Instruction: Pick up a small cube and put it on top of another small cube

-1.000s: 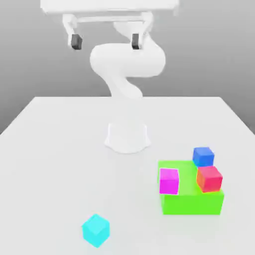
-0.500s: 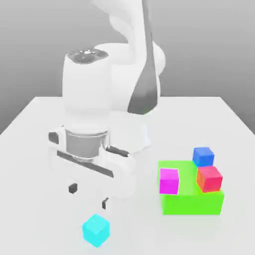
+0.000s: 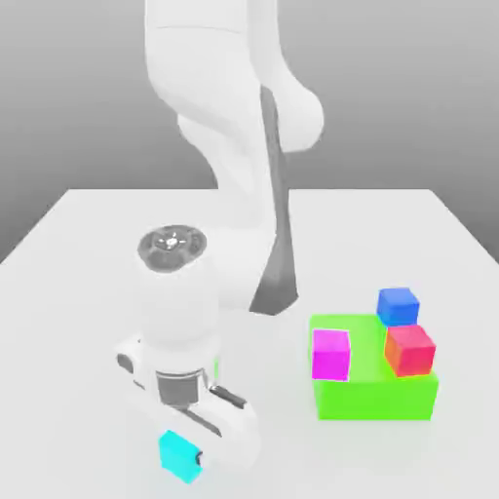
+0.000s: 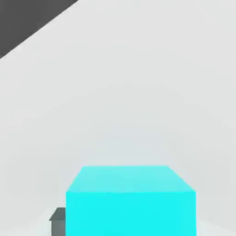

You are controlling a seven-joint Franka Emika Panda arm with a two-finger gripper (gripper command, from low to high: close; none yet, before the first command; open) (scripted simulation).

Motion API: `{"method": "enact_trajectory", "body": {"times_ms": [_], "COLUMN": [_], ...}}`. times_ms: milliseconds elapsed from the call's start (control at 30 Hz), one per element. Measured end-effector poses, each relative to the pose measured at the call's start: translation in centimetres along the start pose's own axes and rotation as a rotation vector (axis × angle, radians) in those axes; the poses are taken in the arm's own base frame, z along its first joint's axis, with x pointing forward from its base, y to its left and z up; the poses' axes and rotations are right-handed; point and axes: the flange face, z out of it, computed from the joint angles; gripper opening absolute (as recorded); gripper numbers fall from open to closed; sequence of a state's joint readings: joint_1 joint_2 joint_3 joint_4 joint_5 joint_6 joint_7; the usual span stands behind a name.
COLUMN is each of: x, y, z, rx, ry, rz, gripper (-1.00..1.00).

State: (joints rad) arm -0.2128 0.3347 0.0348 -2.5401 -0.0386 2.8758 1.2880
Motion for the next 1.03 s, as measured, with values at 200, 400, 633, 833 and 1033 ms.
{"method": "enact_trajectory", "body": {"times_ms": [200,400,633,833,1033], "x": [-5.2,-20.5,-30.2,-30.6,-30.6], "y": [-0.9,0.6,5.7,6.1,6.0], "z": [-6.7,-12.8,-14.6,-10.6,-11.4], "rx": [0.005,0.008,-0.002,-0.001,-0.003], "ry": [-0.007,-0.015,0.002,0.001,0.004], "rz": [-0.115,-0.468,-0.727,-0.738,-0.738], "gripper": [-1.0,-1.0,-1.0,1.0,1.0]}}
